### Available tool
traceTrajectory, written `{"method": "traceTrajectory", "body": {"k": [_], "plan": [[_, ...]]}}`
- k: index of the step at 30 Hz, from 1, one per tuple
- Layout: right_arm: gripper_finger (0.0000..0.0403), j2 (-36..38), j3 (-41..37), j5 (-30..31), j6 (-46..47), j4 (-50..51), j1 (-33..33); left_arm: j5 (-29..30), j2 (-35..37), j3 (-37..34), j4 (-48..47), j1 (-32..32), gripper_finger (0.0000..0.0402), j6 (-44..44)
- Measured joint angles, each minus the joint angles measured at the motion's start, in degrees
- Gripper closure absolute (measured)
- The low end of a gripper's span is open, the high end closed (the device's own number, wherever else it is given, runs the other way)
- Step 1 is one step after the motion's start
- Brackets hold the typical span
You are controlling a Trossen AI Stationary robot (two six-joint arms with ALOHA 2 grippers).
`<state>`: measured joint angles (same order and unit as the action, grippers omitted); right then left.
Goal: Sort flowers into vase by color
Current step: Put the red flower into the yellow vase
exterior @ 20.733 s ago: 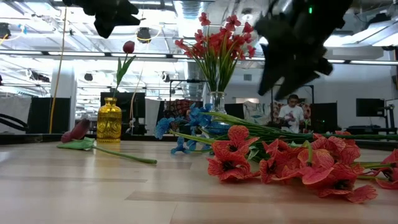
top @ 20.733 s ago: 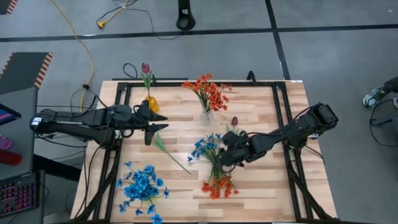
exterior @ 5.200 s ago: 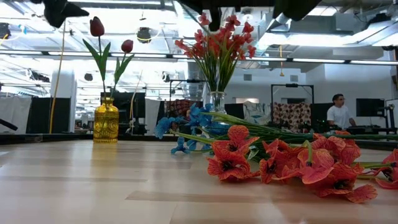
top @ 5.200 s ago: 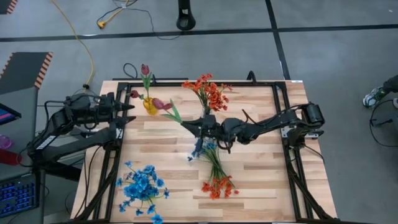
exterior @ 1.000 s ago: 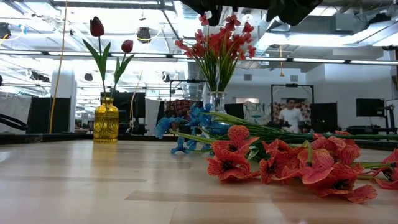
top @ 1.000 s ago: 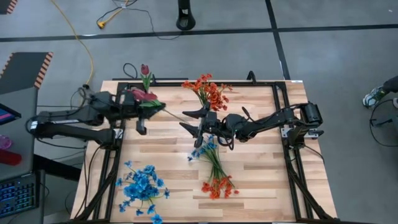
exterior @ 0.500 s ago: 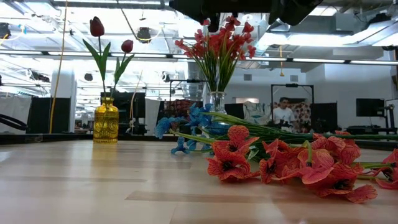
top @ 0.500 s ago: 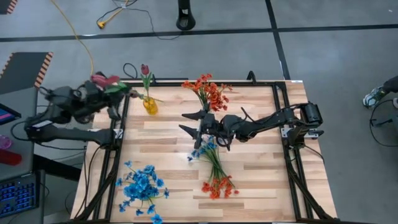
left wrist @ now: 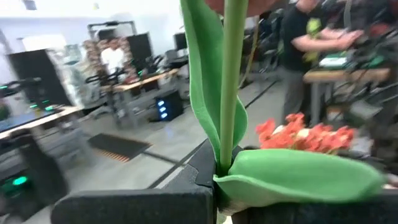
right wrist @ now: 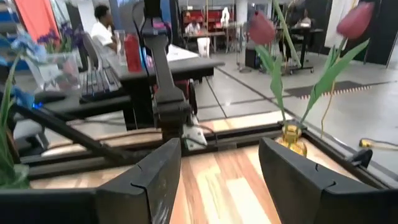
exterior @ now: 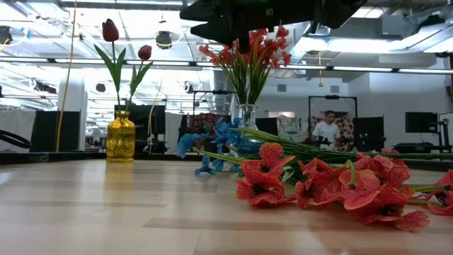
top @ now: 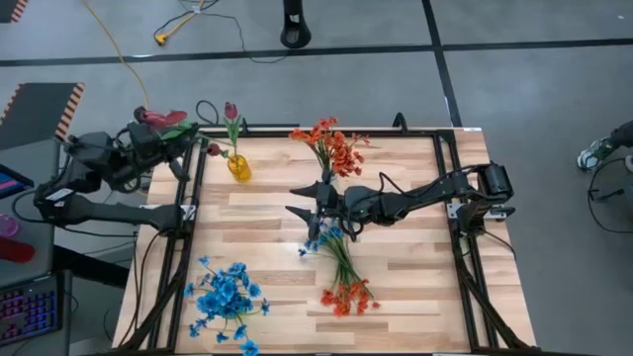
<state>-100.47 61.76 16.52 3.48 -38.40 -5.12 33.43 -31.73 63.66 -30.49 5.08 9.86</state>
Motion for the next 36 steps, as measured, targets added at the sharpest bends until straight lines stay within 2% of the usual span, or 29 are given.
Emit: {"method": "traceTrajectory", "body": {"k": [3,18,23,36], "plan": [[0.0158,0.0,0.0,-0.03,0.01,1.55,-0.46,1.88,-0.55,0.0,-1.64,0.02,0.0401,0.18],[0.0158,0.0,0.0,-0.1,0.01,2.65,-2.75,1.31,-4.9,0.0,-8.16,5.17,0.0401,-2.99],[0.0158,0.0,0.0,-0.12,0.01,3.48,-2.78,-2.31,-7.72,0.0,-8.35,7.21,0.0401,-3.01],[0.0159,0.0,0.0,-0.12,0.12,5.21,-2.8,-4.8,-13.12,-0.02,-8.65,14.02,0.0401,-3.64]]}}
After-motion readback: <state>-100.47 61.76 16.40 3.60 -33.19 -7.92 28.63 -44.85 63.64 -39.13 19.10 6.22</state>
